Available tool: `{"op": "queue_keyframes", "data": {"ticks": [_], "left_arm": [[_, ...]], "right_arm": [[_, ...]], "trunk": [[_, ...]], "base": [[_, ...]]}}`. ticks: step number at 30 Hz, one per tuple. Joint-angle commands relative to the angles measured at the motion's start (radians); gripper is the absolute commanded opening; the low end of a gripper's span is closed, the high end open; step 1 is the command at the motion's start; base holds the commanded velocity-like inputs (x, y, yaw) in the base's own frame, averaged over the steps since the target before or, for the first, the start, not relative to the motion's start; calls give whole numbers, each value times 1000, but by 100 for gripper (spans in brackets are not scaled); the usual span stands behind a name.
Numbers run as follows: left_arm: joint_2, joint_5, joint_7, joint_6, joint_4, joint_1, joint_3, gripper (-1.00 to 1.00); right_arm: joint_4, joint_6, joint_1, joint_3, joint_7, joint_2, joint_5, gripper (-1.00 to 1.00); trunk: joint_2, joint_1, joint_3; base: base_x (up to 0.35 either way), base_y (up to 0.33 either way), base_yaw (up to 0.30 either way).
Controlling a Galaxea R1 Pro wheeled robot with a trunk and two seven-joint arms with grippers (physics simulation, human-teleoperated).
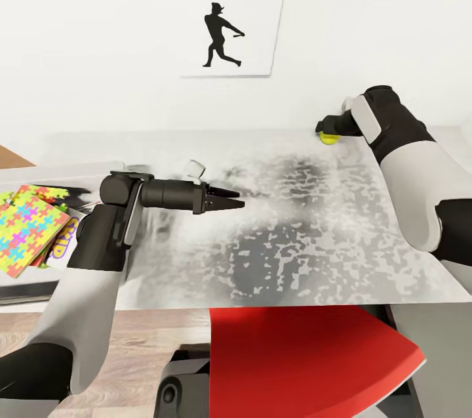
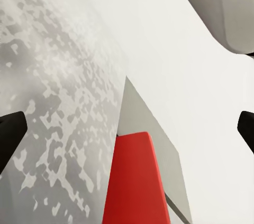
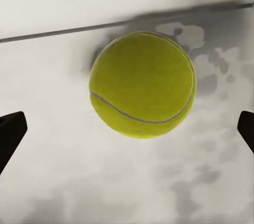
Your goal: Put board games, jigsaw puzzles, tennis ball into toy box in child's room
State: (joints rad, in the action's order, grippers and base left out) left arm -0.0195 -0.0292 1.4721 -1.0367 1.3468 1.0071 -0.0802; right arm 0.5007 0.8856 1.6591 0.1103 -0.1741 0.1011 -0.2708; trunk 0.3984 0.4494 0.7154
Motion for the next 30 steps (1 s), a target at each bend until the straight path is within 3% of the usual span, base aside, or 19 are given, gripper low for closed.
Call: {"op": "queue_keyframes", "data": {"ticks": [1, 24, 30], "left_arm": [[0, -3, 5, -11, 0, 1, 0, 100], [-1, -2, 5, -11, 0, 29, 0, 100], [-3, 3, 6, -11, 0, 65, 1, 100]], "right_arm": [[1, 3, 1, 7, -8, 1, -9, 100], [1, 5, 11, 6, -16, 0, -4, 100], [1, 6, 20, 7, -16, 1, -4, 100]], "trunk": [[2, 1, 1], [2, 1, 1], [2, 1, 7]], "base": [[0, 0, 0], [0, 0, 0], [0, 0, 0]]}}
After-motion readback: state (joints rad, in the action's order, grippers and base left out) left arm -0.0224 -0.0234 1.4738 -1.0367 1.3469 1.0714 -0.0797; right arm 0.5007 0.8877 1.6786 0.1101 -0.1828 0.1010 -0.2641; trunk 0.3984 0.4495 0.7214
